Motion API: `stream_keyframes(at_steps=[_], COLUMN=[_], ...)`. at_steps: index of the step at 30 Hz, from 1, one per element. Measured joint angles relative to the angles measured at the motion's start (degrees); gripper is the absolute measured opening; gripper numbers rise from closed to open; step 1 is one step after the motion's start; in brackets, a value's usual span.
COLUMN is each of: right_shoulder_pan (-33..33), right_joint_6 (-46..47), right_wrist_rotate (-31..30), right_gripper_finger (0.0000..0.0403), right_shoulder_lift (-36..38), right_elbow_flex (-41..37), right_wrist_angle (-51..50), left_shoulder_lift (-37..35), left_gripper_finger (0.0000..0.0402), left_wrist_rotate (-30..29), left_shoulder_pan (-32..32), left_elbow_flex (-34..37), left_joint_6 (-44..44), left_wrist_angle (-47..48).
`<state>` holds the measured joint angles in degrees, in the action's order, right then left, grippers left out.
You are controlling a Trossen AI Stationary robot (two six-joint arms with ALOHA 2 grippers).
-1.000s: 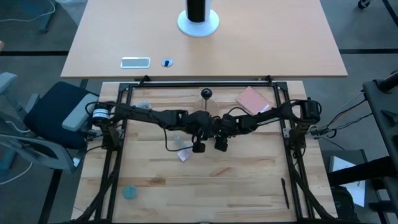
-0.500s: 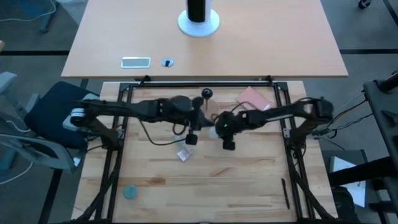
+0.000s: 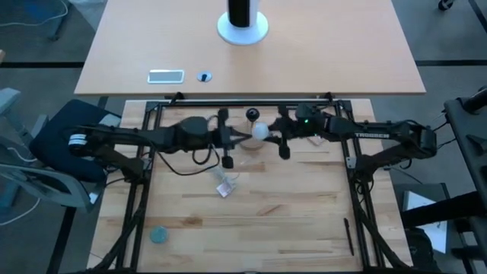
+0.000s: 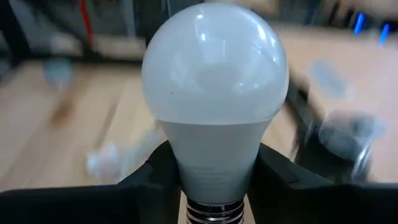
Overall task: Screw lightbulb
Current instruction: Insert the lightbulb on the desk lamp
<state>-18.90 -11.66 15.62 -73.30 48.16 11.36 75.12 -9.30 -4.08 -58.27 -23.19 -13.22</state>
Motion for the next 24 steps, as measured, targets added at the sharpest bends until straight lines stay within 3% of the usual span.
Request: stream_keyframes(at_steps=[3,9,15,17,21,24], right_shoulder_pan=[-2.7,-10.3,-16.2,-16.9,-17.0,-17.0], right_joint_6=[0.1,9.3,23.0,27.0,31.0,30.9], right_wrist_rotate=[1.8,15.7,23.2,24.5,25.1,25.1], right_gripper_finger=[0.0121,0.0121,0.0121,0.0121,0.0121,0.0121], right_shoulder_lift=[-1.9,-8.5,-18.5,-22.0,-27.3,-29.8], right_elbow_flex=[-0.6,-0.7,-0.1,0.6,2.9,4.2], right_wrist_angle=[7.5,26.3,47.0,53.4,60.0,61.5], left_shoulder_lift=[-1.5,-3.6,-3.9,-4.0,-1.8,0.7], left_gripper_finger=[0.0000,0.0000,0.0000,0.0000,0.0000,0.0000], left_wrist_rotate=[-0.9,-0.7,0.6,4.5,19.6,24.6], left_shoulder_pan=[-1.8,-5.6,-10.5,-13.5,-21.3,-25.4], left_elbow_flex=[4.0,8.9,8.4,7.3,3.3,0.0], left_joint_6=[-0.1,-1.7,-2.6,-2.3,3.4,6.0], left_wrist_angle=[-6.7,-20.2,-21.5,-21.3,-17.2,-15.7])
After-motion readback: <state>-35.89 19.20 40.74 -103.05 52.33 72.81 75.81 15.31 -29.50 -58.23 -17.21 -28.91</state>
